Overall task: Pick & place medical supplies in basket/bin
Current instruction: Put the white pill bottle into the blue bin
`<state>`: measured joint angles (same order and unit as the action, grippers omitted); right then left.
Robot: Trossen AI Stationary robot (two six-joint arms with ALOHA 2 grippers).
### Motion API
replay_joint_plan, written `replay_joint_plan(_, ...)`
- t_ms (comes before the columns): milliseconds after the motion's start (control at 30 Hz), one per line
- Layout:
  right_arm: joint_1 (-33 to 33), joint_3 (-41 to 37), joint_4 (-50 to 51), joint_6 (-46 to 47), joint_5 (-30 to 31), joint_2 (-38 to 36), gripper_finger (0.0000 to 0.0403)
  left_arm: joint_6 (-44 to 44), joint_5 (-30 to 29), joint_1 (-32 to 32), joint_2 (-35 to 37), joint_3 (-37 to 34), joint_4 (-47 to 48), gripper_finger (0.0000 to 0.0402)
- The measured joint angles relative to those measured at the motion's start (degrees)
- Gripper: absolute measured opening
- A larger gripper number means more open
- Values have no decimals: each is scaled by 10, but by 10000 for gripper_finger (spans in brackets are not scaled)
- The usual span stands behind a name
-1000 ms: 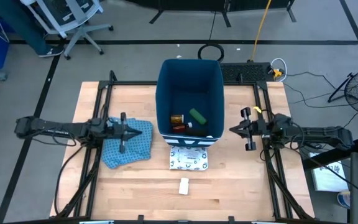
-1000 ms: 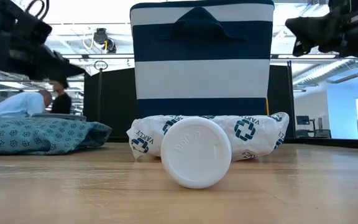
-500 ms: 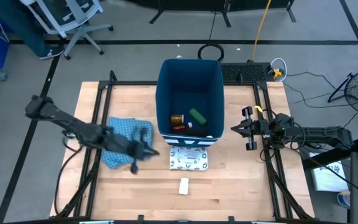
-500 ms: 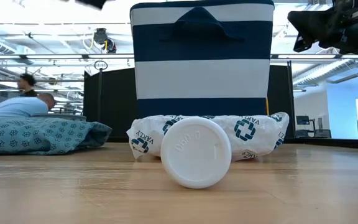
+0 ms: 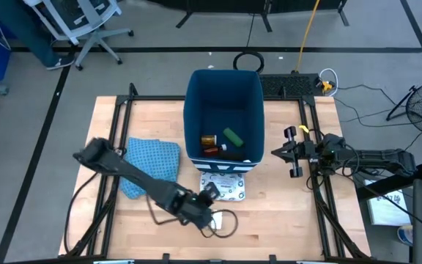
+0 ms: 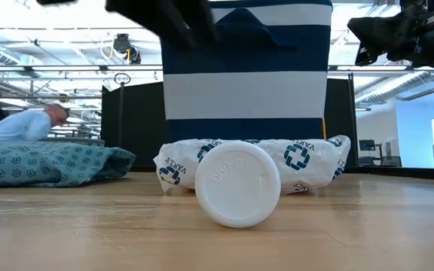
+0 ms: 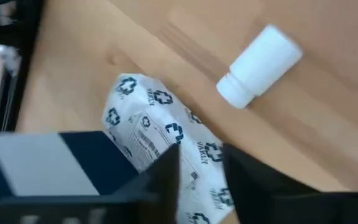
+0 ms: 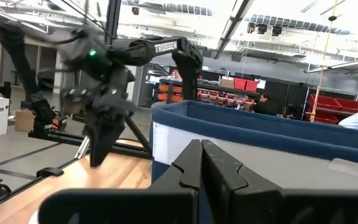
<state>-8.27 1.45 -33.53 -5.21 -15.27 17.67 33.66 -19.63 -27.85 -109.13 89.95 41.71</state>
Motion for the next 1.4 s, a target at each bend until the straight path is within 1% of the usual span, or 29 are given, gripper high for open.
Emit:
replay_joint_plan(100,0,0,0,0,0,0,0,63,-11,3,-45,40,38,194)
replay_joint_plan(200,0,0,0,-1,0,0,0,118,-60,0,-81,61,52,255)
replay_joint_plan(233,0,0,1,-1,0,0,0,134,-65,0,-89,62,52,272)
replay_joint_plan(300,0,0,4,-1,0,0,0,166,-55,-1,-101,62,52,298)
replay_joint_plan(400,0,0,9,-2,0,0,0,204,-5,0,-116,63,39,320)
replay_joint_plan(500,0,0,26,-2,0,0,0,242,45,-2,-126,63,7,325)
replay_joint_plan(600,0,0,38,1,0,0,0,284,68,-6,-127,63,-28,322)
replay_joint_plan(667,0,0,41,5,0,0,0,303,97,-6,-126,63,-56,318)
replay_joint_plan(767,0,0,41,15,0,0,0,306,139,-2,-126,63,-87,315)
replay_joint_plan(867,0,0,41,25,0,0,0,309,185,6,-132,63,-87,317)
replay_joint_plan(967,0,-1,40,30,0,0,0,321,197,15,-144,63,-67,317)
replay_joint_plan(1200,0,-1,39,26,0,5,0,377,201,27,-179,63,-83,317)
replay_joint_plan(1300,0,-1,41,22,0,9,0,384,204,32,-188,64,-91,317)
replay_joint_plan(1400,0,-1,43,15,0,11,0,380,224,39,-189,64,-88,313)
